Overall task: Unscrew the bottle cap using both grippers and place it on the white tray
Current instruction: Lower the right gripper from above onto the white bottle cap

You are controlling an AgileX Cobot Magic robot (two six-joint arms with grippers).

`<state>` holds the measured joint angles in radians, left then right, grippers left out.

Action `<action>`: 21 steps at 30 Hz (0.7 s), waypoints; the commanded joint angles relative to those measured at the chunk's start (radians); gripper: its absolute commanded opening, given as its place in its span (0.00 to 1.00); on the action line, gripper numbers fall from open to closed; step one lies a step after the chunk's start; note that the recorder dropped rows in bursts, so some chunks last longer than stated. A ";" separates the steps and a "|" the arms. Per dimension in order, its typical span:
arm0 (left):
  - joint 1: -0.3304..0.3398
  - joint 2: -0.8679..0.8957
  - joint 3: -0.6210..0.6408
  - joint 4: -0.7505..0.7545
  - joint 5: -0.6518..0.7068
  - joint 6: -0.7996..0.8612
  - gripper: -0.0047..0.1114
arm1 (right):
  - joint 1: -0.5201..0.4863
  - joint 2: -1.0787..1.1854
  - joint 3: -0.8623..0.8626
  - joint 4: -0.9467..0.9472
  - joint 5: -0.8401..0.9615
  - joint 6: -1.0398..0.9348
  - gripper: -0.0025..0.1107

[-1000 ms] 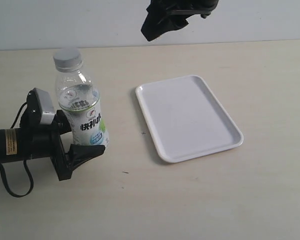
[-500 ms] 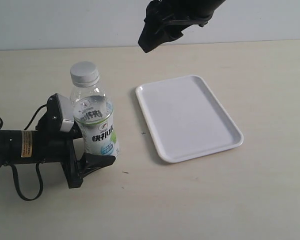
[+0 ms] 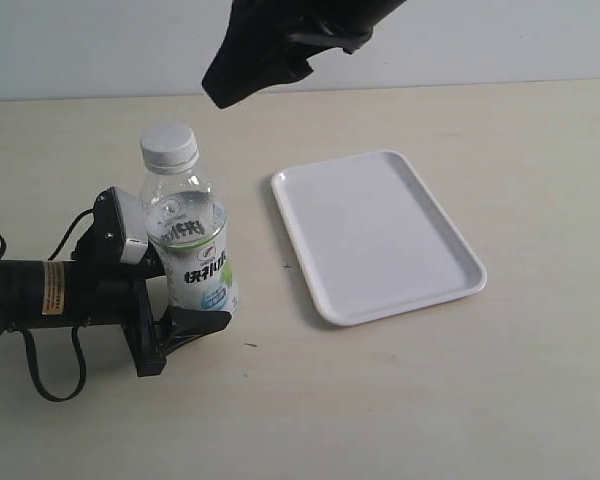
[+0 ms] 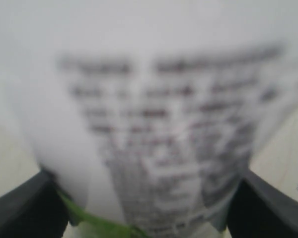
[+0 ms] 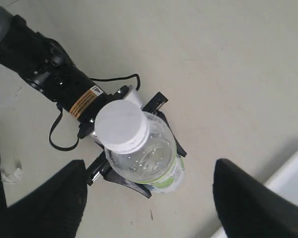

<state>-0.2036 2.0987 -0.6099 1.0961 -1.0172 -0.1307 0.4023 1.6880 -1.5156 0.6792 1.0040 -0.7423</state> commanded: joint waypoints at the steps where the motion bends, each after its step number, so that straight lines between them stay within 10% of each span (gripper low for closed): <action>1: -0.002 -0.009 -0.005 -0.001 -0.009 -0.008 0.04 | 0.045 0.001 -0.007 -0.054 -0.033 -0.003 0.63; 21: -0.002 -0.009 -0.005 0.004 -0.009 -0.008 0.04 | 0.092 0.145 -0.169 -0.133 0.000 0.223 0.64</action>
<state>-0.2036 2.0987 -0.6099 1.0961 -1.0172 -0.1329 0.4892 1.8204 -1.6417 0.5630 1.0000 -0.5510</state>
